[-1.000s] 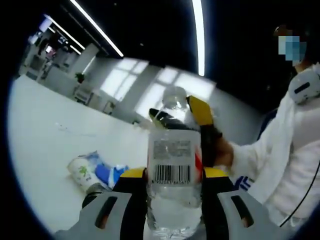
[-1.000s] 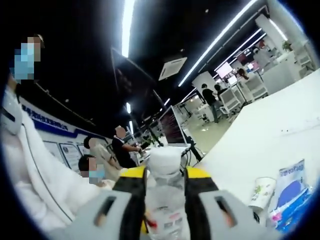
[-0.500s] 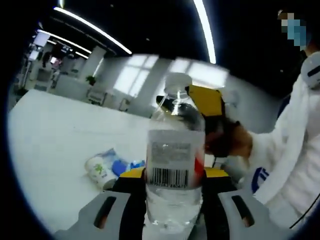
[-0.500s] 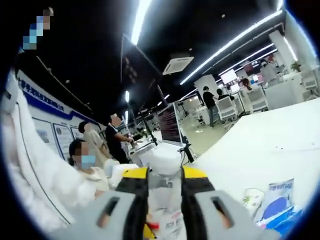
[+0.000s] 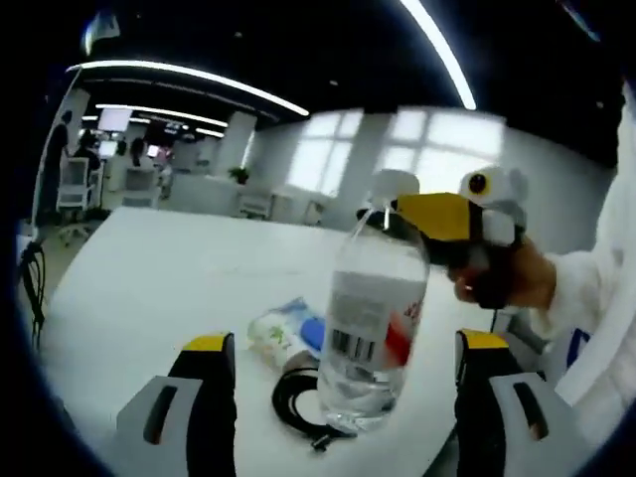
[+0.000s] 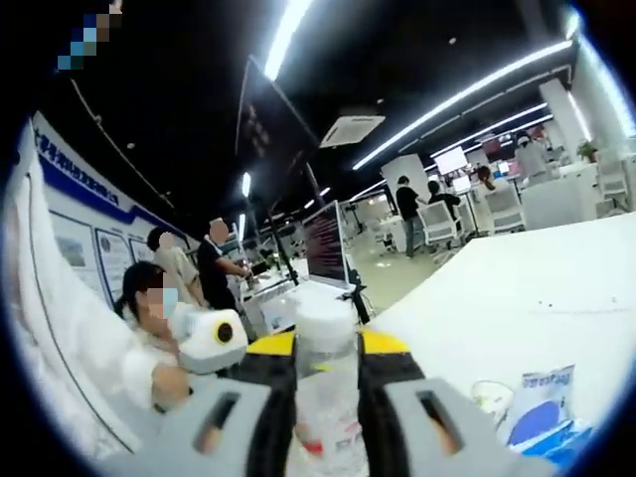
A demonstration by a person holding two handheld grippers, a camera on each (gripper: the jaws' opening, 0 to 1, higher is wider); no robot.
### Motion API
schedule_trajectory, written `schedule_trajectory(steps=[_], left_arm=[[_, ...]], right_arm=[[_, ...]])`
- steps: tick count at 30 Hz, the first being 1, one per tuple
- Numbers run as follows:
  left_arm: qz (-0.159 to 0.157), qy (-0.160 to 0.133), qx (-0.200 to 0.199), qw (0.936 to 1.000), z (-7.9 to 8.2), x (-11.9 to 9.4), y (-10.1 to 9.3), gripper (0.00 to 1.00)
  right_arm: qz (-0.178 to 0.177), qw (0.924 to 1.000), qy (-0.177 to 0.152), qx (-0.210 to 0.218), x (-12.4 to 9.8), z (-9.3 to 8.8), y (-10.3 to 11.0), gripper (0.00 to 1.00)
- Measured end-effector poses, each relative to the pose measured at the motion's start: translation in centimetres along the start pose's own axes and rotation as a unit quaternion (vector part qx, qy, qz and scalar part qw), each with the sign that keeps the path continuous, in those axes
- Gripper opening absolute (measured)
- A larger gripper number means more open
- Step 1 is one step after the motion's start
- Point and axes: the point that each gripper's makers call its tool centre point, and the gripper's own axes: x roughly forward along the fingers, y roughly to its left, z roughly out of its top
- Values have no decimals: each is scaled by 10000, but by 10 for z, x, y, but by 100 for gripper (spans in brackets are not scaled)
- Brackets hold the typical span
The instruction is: Arrange the tabletop items into an orderly group along one side of the table until the central work area is clear of visible clutter.
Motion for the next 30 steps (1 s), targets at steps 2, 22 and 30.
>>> schedule_trajectory(steps=[2, 22, 30], left_arm=[[209, 89, 161, 9996, -4, -6, 5, 97], [1883, -302, 1093, 9755, -25, -86, 17, 97], [1684, -136, 1622, 9722, -39, -76, 2, 88]], right_arm=[[-73, 10000, 56, -35, 2, -2, -5, 19], [-454, 9978, 313, -370, 32, -12, -29, 20], [-582, 9956, 558, -480, 41, -16, -32, 20]])
